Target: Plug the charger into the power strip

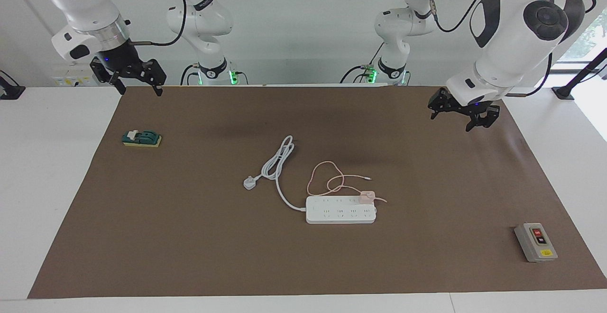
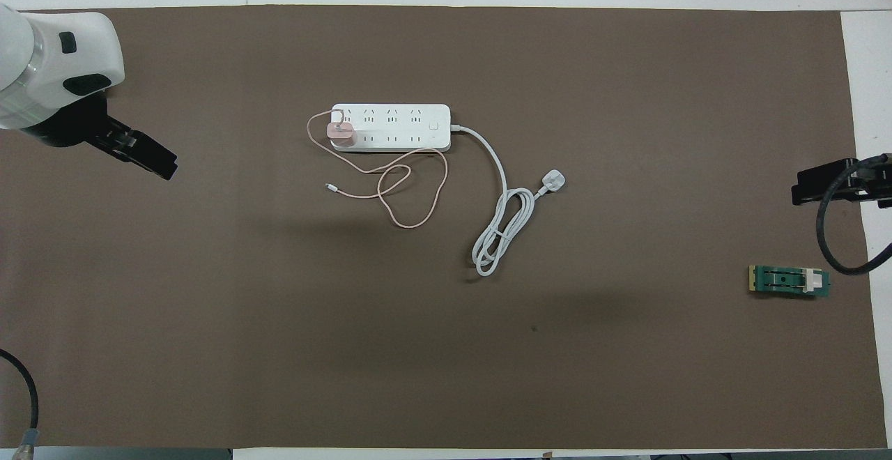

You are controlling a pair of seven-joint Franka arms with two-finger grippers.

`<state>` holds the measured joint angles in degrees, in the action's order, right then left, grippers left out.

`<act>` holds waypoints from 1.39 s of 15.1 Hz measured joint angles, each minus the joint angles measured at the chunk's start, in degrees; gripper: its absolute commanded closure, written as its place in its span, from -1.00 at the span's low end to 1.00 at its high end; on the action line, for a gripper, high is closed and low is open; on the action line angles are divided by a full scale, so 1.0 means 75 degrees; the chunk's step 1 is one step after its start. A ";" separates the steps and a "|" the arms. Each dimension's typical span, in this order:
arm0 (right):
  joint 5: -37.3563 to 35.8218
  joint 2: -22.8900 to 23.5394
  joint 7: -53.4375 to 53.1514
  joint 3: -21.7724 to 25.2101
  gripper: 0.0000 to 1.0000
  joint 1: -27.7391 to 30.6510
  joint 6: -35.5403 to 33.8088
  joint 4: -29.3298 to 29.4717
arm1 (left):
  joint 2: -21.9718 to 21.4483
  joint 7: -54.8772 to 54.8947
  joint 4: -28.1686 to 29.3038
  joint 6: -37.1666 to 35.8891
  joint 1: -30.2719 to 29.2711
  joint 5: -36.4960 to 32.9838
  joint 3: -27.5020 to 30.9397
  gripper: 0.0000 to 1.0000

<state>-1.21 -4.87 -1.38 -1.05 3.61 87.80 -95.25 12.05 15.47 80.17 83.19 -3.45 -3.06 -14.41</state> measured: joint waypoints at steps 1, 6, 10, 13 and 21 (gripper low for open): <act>0.0000 0.0000 0.0000 0.0000 -1.00 0.0000 0.0000 0.0000 | 0.0000 -0.0212 0.0010 0.0008 -0.0025 0.0000 0.0001 -1.00; 0.0000 -0.0001 0.0000 0.0000 -1.00 0.0000 0.0000 0.0000 | -0.0079 -0.0725 0.0083 0.0033 -0.0393 -0.0007 0.0019 -1.00; 0.0000 -0.0001 0.0000 0.0000 -1.00 0.0000 0.0000 0.0000 | -0.0217 -0.0732 0.0169 0.0037 -0.0711 -0.0007 0.0026 -1.00; 0.0000 -0.0001 0.0000 0.0000 -1.00 0.0000 0.0000 0.0000 | -0.0316 -0.0812 0.0172 0.0052 -0.0710 -0.0007 0.0001 -1.00; 0.0000 -0.0002 0.0000 0.0000 -1.00 0.0000 0.0000 0.0000 | -0.0661 -0.1852 0.0558 0.0038 -0.0689 -0.0006 -0.0021 -1.00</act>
<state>-1.21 -4.89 -1.38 -1.05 3.61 87.80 -95.25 7.10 1.57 84.36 83.47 -8.62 -3.11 -14.57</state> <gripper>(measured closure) 0.000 0.000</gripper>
